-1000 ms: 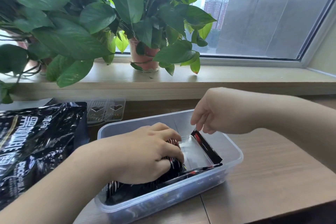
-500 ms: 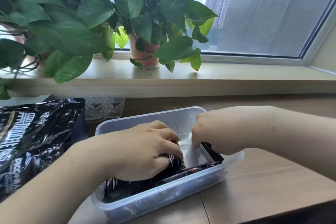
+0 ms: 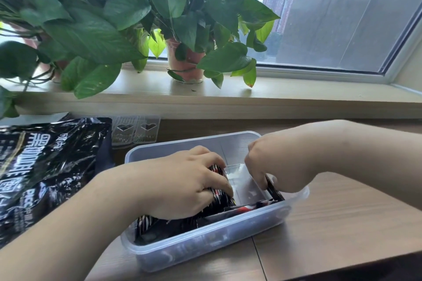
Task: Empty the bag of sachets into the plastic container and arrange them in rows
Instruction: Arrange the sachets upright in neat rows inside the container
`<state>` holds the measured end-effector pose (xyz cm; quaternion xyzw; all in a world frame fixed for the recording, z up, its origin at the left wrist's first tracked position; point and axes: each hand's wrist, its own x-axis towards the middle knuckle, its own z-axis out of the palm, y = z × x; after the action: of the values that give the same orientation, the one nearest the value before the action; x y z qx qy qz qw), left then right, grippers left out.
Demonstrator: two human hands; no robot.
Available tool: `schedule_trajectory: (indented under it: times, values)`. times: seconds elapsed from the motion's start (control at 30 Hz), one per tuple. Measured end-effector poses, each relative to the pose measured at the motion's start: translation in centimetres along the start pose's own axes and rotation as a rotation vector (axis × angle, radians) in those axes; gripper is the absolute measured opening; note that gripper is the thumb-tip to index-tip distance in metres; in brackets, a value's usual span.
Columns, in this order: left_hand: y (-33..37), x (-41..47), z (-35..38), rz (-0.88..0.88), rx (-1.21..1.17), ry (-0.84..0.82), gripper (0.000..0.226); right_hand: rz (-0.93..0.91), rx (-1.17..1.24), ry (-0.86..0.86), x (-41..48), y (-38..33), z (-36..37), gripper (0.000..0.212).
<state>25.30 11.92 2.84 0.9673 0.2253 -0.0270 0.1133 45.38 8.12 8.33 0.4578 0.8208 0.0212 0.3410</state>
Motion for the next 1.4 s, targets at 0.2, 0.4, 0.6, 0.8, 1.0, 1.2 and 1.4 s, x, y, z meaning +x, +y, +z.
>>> schedule_trajectory:
  times: [0.2,0.4,0.6,0.8,1.0,1.2,1.4]
  values:
    - [-0.2,0.2,0.2,-0.01,0.001,0.0,0.056,0.027,0.096,-0.009,-0.5,0.6,-0.4,0.049]
    - [-0.7,0.5,0.7,0.001,0.022,0.012,0.06,0.026,0.027,0.027,-2.4,1.3,-0.9,0.062]
    - [-0.9,0.6,0.8,0.014,0.026,0.025,0.064,-0.023,0.138,0.1,-3.6,1.8,-0.9,0.062]
    - [-0.9,0.5,0.7,0.004,0.011,0.014,0.053,0.009,0.26,0.173,-4.5,2.7,-1.1,0.038]
    - [-1.0,0.5,0.8,0.007,0.001,0.022,0.052,0.017,0.273,0.227,-4.6,3.6,-1.4,0.024]
    - [-0.7,0.3,0.6,-0.003,-0.001,0.01,0.053,0.091,0.603,0.446,-5.5,3.4,-1.7,0.014]
    - [-0.2,0.2,0.2,-0.016,-0.009,-0.005,0.055,0.354,0.935,0.415,-4.0,1.2,-2.0,0.003]
